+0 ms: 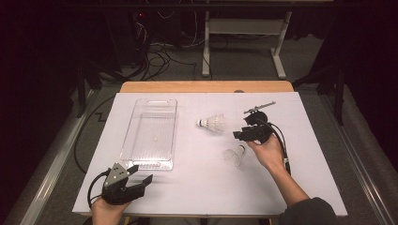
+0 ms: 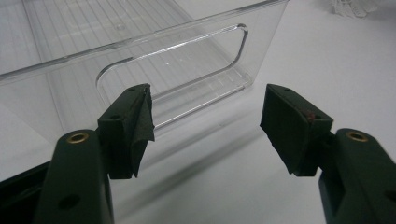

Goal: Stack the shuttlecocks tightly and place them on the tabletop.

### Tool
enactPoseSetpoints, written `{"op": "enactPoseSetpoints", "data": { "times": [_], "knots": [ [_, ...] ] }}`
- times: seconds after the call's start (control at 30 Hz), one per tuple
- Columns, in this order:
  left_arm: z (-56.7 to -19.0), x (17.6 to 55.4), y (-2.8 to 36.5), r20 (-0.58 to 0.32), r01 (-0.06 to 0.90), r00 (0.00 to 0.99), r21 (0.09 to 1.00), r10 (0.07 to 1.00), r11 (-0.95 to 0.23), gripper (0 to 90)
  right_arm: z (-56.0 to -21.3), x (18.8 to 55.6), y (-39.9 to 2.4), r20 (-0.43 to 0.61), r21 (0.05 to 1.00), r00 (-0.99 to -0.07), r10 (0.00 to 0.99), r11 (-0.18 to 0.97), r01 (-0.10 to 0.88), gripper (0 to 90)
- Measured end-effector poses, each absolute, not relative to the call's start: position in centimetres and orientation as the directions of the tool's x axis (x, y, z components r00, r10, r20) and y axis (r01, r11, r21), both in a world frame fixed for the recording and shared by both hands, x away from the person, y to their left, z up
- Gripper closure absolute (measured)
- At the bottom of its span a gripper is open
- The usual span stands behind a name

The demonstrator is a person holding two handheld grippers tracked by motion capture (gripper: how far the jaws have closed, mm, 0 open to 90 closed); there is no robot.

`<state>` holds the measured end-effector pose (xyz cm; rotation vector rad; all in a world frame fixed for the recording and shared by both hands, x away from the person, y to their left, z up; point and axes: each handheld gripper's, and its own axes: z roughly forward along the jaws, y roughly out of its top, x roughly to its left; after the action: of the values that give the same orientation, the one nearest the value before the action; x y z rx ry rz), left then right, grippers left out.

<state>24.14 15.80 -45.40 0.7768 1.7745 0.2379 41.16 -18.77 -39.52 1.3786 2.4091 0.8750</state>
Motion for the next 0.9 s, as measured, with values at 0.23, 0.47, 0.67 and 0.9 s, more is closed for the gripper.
{"op": "enactPoseSetpoints", "data": {
  "times": [0.23,0.47,0.67,0.9],
  "knots": [
    [-45.4,24.2,15.8,-0.777,0.382,-0.154,0.523,0.611,0.762,35.3,-39.2,40.0,-19.1,0.092,0.600,-0.539,0.837,0.386,0.701,56.3],
    [-45.4,24.2,15.8,-0.775,0.382,-0.153,0.526,0.614,0.759,35.3,-38.8,38.5,-19.0,0.087,0.607,-0.552,0.829,0.396,0.689,56.2],
    [-45.4,24.2,15.8,-0.776,0.382,-0.156,0.523,0.611,0.762,35.2,-39.2,37.4,-19.1,0.087,0.598,-0.566,0.820,0.411,0.688,56.1],
    [-45.5,24.2,15.8,-0.773,0.379,-0.150,0.531,0.617,0.758,35.3,-39.3,36.3,-19.1,0.094,0.606,-0.582,0.808,0.417,0.677,56.0]
  ]
}}
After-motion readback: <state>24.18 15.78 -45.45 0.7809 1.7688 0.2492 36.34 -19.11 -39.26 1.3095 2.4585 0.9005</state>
